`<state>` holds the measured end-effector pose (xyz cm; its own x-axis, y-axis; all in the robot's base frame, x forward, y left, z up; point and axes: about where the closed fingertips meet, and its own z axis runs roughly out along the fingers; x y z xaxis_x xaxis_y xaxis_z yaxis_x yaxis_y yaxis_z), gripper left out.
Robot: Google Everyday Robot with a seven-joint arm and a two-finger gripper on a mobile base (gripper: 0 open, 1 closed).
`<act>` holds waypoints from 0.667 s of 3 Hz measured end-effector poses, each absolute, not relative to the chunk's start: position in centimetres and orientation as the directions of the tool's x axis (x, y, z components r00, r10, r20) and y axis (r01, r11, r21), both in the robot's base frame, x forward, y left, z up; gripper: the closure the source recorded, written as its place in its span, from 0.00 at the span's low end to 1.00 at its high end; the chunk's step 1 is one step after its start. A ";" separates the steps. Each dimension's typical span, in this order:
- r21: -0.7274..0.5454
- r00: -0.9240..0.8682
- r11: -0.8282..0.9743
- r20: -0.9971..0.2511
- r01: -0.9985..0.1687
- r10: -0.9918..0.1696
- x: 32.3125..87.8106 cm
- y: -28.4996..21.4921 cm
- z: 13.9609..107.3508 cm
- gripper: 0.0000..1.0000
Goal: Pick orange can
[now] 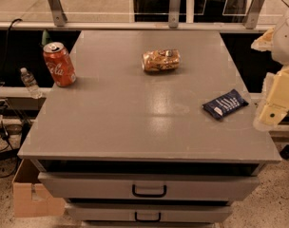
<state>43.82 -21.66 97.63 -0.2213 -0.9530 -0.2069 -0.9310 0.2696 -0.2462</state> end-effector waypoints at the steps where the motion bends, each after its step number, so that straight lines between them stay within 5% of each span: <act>1: -0.261 -0.209 0.263 -0.215 -0.929 -0.954 44.6 -21.5 97.8 0.00; 2: -0.295 -0.157 0.228 -0.243 -0.928 -0.957 48.4 -20.6 97.1 0.00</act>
Offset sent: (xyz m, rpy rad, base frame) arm 0.1102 0.0246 -0.0198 0.0640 -0.1174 0.1267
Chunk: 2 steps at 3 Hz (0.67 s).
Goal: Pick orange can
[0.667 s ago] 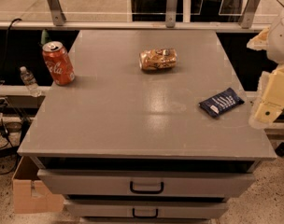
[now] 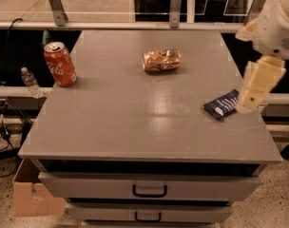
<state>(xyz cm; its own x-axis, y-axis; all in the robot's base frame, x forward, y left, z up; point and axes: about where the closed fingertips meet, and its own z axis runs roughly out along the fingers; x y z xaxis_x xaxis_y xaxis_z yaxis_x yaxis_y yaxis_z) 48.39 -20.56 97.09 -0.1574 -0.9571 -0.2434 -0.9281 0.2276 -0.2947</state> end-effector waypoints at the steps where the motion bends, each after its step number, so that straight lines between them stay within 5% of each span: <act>1: -0.338 -0.092 0.192 -0.289 -0.922 -0.953 54.2 -18.8 95.6 0.00; 2: -0.371 -0.041 0.167 -0.324 -0.914 -0.945 58.6 -17.0 94.7 0.00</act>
Offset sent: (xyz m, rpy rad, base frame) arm 0.1601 0.0568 -0.0351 0.1224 -0.1533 0.1445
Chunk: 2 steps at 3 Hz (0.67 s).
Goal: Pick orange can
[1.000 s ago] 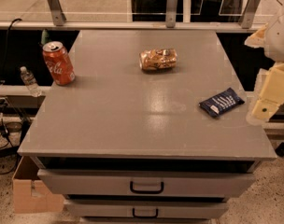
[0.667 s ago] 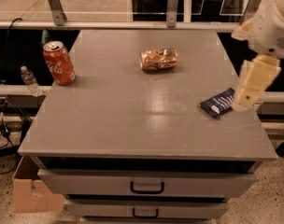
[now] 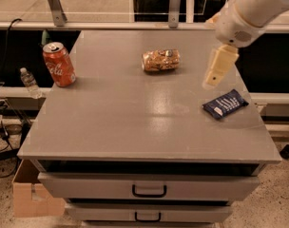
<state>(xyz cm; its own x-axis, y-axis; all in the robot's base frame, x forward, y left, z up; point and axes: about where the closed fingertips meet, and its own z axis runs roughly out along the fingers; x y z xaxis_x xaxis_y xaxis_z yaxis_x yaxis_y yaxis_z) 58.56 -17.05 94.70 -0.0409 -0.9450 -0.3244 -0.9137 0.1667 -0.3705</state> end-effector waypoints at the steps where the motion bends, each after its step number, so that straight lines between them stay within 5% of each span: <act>1: -0.353 -0.018 0.156 -0.364 -0.923 -0.931 63.4 -14.4 92.8 0.00; 2: -0.294 -0.032 0.161 -0.399 -0.942 -0.916 68.4 -11.5 90.2 0.00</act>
Offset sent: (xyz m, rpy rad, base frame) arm 0.1589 0.0874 -0.0698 0.1316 0.1313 0.0368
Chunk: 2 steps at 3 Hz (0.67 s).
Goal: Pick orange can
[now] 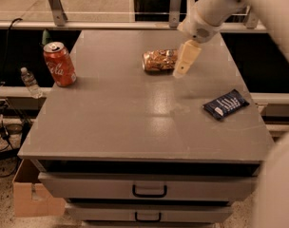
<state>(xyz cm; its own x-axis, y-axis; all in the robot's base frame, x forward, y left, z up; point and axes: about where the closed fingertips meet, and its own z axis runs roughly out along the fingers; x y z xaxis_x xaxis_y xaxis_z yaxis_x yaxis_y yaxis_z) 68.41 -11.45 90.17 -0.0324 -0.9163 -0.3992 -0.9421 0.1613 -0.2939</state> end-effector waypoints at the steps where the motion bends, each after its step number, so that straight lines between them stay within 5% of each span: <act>1: -0.228 -0.058 0.168 -0.422 -0.959 -0.905 71.7 -8.8 87.9 0.00; 2: -0.163 -0.083 0.169 -0.435 -0.972 -0.897 73.1 -6.8 85.9 0.18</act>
Offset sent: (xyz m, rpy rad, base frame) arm 0.0685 0.0635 -0.0538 0.0694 0.2013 0.0015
